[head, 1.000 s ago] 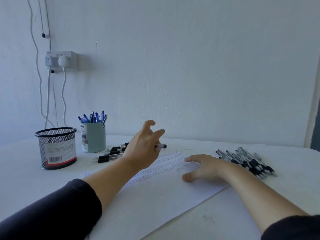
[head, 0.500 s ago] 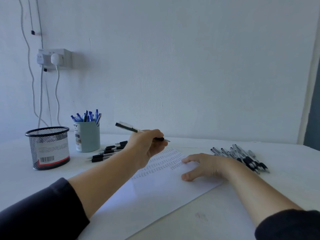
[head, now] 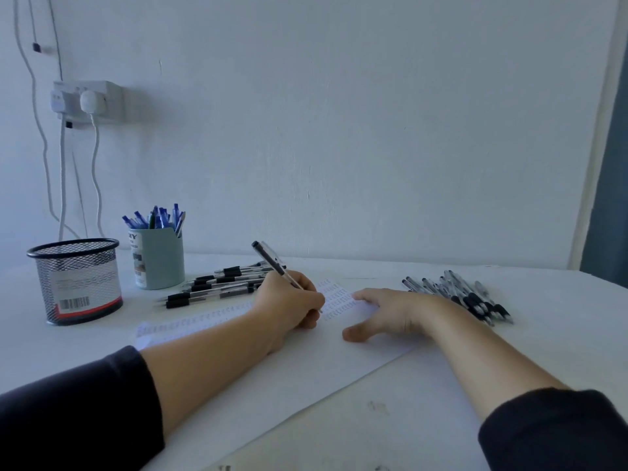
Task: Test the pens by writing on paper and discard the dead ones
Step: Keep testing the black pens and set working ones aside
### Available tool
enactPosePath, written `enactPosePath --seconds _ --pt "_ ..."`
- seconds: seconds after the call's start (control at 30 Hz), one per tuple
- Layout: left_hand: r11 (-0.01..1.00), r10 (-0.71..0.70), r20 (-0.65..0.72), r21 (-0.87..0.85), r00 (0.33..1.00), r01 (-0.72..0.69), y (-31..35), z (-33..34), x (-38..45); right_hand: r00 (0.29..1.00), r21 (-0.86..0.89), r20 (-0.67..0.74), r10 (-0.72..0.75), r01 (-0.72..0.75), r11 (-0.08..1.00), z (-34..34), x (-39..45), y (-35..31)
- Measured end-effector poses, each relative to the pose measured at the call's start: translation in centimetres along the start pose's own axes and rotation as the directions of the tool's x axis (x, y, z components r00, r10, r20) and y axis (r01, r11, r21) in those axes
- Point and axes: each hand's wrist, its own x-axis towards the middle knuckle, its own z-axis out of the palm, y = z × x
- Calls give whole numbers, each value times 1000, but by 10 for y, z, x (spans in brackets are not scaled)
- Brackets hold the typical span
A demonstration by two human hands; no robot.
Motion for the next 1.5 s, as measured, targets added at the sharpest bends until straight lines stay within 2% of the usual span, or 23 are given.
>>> enactPosePath --seconds 0.27,0.9,1.5 --pt "999 -32 -43 22 999 33 -1 0 1 1000 -1 7 11 -11 1000 0 5 3" --pt "984 32 -69 176 997 -20 -5 4 6 1000 -1 19 17 -17 1000 0 5 2" --pt "986 33 -55 163 998 -24 -6 5 6 1000 -1 24 2 -2 1000 0 2 1"
